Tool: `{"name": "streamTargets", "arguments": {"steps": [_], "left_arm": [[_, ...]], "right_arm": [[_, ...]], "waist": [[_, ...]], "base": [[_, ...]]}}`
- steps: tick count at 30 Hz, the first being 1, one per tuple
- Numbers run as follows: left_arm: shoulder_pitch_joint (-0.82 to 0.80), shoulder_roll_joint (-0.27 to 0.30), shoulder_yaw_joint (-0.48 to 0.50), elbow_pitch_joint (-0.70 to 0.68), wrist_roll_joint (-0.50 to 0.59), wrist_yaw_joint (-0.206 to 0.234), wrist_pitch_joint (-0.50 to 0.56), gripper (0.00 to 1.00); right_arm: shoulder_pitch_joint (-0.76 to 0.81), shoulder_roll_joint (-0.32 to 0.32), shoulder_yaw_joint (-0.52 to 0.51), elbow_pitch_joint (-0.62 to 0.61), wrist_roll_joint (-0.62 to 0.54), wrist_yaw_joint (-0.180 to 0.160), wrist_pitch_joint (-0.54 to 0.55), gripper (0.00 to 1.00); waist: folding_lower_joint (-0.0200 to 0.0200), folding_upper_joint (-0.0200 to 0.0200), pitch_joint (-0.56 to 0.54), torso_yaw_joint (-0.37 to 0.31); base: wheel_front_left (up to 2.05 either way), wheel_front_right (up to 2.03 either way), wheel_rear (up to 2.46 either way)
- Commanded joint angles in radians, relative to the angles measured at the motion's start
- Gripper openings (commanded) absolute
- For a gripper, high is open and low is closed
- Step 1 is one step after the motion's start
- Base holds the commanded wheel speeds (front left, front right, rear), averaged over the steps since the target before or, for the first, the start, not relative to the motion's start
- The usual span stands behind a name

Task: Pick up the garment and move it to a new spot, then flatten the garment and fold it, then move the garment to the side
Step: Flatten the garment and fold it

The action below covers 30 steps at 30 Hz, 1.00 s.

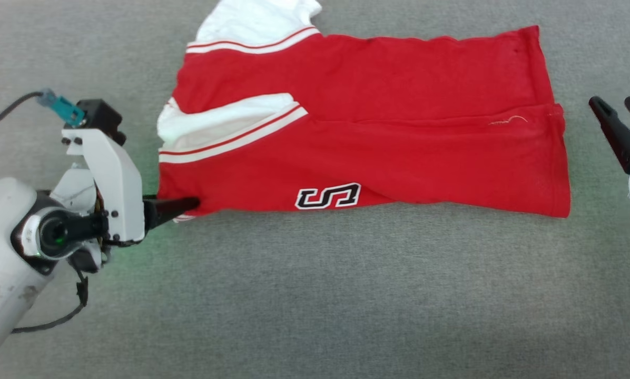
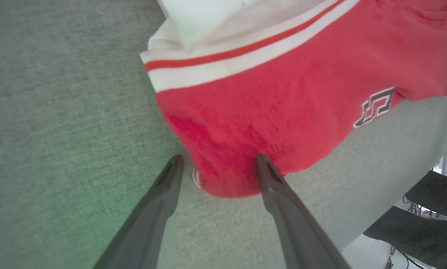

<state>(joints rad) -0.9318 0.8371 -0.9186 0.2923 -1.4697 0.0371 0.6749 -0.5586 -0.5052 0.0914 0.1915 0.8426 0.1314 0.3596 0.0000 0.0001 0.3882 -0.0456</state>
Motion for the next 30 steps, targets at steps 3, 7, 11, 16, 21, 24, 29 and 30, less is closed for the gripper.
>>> {"name": "streamTargets", "arguments": {"steps": [3,7,11,16,21,24,29,30], "left_arm": [[0.002,-0.018,-0.021,0.040,0.001,-0.005,0.028,1.00],[0.015,-0.047,-0.026,0.095,-0.026,-0.025,0.050,0.88],[0.019,-0.068,-0.026,0.116,-0.045,-0.047,0.064,0.00],[0.013,-0.072,-0.020,0.113,-0.054,-0.064,0.067,0.00],[0.003,-0.075,-0.014,0.113,-0.044,-0.080,0.053,0.00],[-0.003,-0.081,-0.010,0.101,-0.041,-0.086,0.043,0.00],[-0.013,-0.082,0.002,0.087,-0.042,-0.093,0.030,0.00],[-0.015,-0.082,0.004,0.084,-0.041,-0.094,0.028,0.00]], "right_arm": [[-0.010,0.001,0.000,0.001,-0.005,-0.002,0.000,1.00],[-0.010,-0.006,-0.015,-0.001,-0.001,-0.002,0.001,1.00],[0.001,-0.018,-0.009,-0.014,-0.009,-0.002,0.015,1.00],[0.025,-0.085,0.083,-0.075,-0.006,-0.002,0.156,1.00],[0.033,-0.166,0.143,-0.158,0.024,-0.002,0.387,1.00],[0.015,-0.184,0.155,-0.162,0.006,-0.002,0.502,1.00],[-0.035,-0.138,0.192,-0.120,-0.035,-0.002,0.608,1.00],[-0.046,-0.127,0.202,-0.101,-0.048,-0.002,0.617,1.00]], "waist": [[0.0000,-0.0001,0.021,-0.030],[0.0000,-0.0001,0.026,-0.045],[0.0000,-0.0001,0.024,-0.046],[0.0000,-0.0001,0.023,-0.035],[0.0000,-0.0001,0.033,-0.026],[0.0000,-0.0001,0.044,-0.020],[0.0000,-0.0001,0.067,-0.015],[0.0000,-0.0001,0.072,-0.014]], "base": [[0.00,0.00,0.00],[0.00,0.00,0.00],[0.00,0.00,0.00],[0.00,0.00,0.00],[0.00,0.00,0.00],[0.00,0.00,0.00],[0.00,0.00,0.00],[0.00,0.00,0.00]]}}
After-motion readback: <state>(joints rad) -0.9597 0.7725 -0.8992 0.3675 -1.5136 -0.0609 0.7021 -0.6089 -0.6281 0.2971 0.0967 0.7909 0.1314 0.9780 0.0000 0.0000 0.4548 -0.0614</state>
